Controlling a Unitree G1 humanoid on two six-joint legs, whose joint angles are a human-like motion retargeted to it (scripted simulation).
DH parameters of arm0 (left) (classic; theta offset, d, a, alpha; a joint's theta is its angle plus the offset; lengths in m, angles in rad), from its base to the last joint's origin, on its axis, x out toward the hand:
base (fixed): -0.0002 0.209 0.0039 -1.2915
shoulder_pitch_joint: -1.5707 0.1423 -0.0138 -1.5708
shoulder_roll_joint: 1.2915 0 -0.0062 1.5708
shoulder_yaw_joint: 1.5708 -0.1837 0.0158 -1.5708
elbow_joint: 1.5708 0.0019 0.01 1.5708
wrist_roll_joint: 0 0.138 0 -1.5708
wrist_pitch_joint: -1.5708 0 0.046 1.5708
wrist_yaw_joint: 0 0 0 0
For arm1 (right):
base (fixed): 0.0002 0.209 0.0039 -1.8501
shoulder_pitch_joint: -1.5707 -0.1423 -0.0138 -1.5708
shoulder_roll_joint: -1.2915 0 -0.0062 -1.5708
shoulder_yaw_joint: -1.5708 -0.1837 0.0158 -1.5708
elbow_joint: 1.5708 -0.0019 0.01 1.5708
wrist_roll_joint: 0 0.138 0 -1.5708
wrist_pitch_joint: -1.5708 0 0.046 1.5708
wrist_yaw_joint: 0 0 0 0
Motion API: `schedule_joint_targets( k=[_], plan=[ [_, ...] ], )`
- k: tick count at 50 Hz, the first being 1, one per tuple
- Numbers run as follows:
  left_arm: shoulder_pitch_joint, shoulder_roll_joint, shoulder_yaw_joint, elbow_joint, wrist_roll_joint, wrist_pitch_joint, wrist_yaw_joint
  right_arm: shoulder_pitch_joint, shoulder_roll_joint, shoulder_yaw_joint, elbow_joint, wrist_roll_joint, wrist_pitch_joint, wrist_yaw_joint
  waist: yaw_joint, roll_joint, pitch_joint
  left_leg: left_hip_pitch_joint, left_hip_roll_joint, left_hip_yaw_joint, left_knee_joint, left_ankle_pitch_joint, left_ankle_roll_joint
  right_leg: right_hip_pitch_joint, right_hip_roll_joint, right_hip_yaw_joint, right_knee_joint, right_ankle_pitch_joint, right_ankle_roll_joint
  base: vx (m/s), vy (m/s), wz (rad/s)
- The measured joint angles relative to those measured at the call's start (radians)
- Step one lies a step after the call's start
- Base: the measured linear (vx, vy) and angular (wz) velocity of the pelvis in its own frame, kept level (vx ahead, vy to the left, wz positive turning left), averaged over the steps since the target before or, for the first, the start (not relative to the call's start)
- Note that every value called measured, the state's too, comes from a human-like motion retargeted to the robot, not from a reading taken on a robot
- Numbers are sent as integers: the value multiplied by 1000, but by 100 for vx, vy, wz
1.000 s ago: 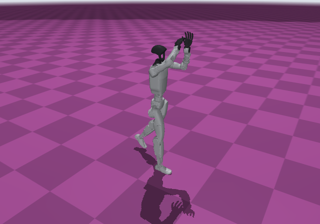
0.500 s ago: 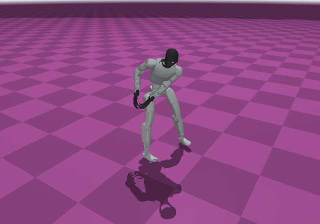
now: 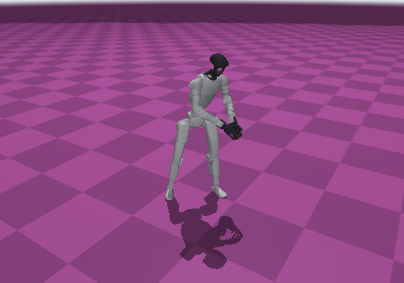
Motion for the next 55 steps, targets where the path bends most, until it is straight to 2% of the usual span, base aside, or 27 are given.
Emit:
schedule_joint_targets(
  k=[3,5,6,8,10,14,17,20,22,25,28,30,33,35,37,40,42,43,45,48,50,52,55],
  plan=[
    [77,100,101,-112,86,-171,101,-170,74,110,30,-116,-54,-34,60,6,-10,-18,21,10,-13,13,-6,21,30,-143,96,-41,-42,-7,11,-28],
    [113,151,188,-188,266,-309,288,-259,121,156,16,-210,-130,-120,104,5,-9,-32,30,17,-26,28,-8,48,46,-241,143,-67,-59,-10,7,-23],
    [125,165,250,-227,388,-341,403,-292,140,159,-5,-264,-164,-154,130,5,-6,-38,32,21,-30,35,-12,65,54,-276,156,-76,-62,-11,5,-23],
    [146,177,395,-316,600,-357,583,-348,177,144,-55,-351,-214,-192,184,10,7,-51,34,32,-33,47,-22,100,70,-326,174,-92,-68,-14,3,-30],
    [165,165,548,-400,710,-338,658,-389,219,117,-104,-394,-239,-182,245,23,21,-66,36,51,-28,56,-31,131,79,-338,179,-103,-75,-18,1,-50],
    [209,96,790,-524,714,-333,740,-531,335,153,-116,-375,-220,-70,325,26,48,-96,55,130,-17,74,-47,142,47,-291,203,-148,-98,-24,-2,-104],
    [216,32,863,-560,636,-415,856,-706,424,254,-51,-422,-169,-3,332,-8,52,-103,89,224,-26,85,-68,106,-1,-261,225,-184,-100,-30,-8,-168],
    [164,-51,863,-574,466,-520,841,-828,480,290,35,-501,-101,74,299,-65,48,-84,127,344,-44,95,-79,47,-62,-319,233,-157,-76,-31,-15,-208],
    [87,-94,824,-514,335,-528,767,-818,475,267,120,-496,-61,117,261,-106,32,-59,153,430,-45,99,-81,18,-98,-408,238,-111,-61,-30,-22,-218],
    [-65,-134,704,-266,136,-451,659,-746,444,245,317,-485,20,83,171,-172,-12,-17,195,546,-10,97,-81,-11,-115,-441,240,-98,-43,-26,-29,-203],
    [-207,-175,516,82,-161,-377,444,-668,410,281,553,-417,98,-59,12,-255,-86,34,240,645,77,70,-75,-30,-86,-300,186,-124,-2,-17,-33,-191],
    [-283,-215,394,293,-315,-293,313,-607,348,298,640,-274,116,-79,-126,-307,-158,81,266,704,145,32,-57,-32,-65,-201,142,-119,26,-7,-31,-209],
    [-413,-314,253,520,-429,-195,275,-528,161,285,569,-7,118,-31,-364,-340,-299,158,290,716,249,-68,-22,-19,-35,-63,92,-83,55,2,-24,-241],
    [-531,-377,188,614,-425,-177,294,-514,6,265,451,106,96,-48,-522,-321,-385,193,293,632,305,-134,-14,6,-1,33,58,-60,73,11,-17,-269],
    [-680,-415,156,640,-371,-155,298,-556,-153,216,315,142,63,-72,-657,-268,-434,204,270,435,335,-175,-22,42,50,137,18,-43,83,17,-12,-292],
    [-918,-424,133,587,-278,-137,226,-670,-374,86,122,135,6,-92,-803,-161,-462,208,159,19,332,-196,-60,86,138,308,-40,-32,80,21,-8,-320],
    [-1084,-410,95,523,-146,-113,191,-728,-518,-40,-16,148,-35,-114,-863,-87,-460,212,86,-192,337,-185,-68,93,193,425,-61,-27,16,24,-7,-323],
    [-1172,-406,68,488,-76,-106,197,-749,-586,-101,-82,160,-58,-140,-885,-59,-457,212,61,-236,355,-179,-60,96,210,482,-75,-13,2,24,-7,-314],
    [-1332,-409,13,420,101,-80,217,-754,-703,-222,-210,189,-125,-231,-914,-7,-458,203,50,-216,425,-160,-32,89,242,595,-89,-5,-36,23,-8,-310],
    [-1553,-427,-83,329,307,-63,262,-736,-799,-378,-339,167,-208,-401,-940,48,-457,216,57,-65,523,-116,17,87,249,751,-148,62,18,22,-7,-312],
    [-1671,-442,-136,273,438,-55,265,-704,-832,-492,-408,115,-250,-498,-944,90,-451,239,54,12,557,-89,11,83,245,846,-190,81,93,16,-3,-318],
    [-1767,-460,-175,228,586,-30,254,-635,-834,-630,-482,63,-291,-571,-936,140,-430,259,42,46,588,-63,-4,79,236,923,-231,90,145,12,5,-307],
    [-1878,-489,-272,132,780,-33,257,-450,-814,-871,-594,65,-436,-664,-916,203,-358,274,26,-4,667,-40,-31,101,243,1005,-303,122,228,11,-2,-247]
  ],
)
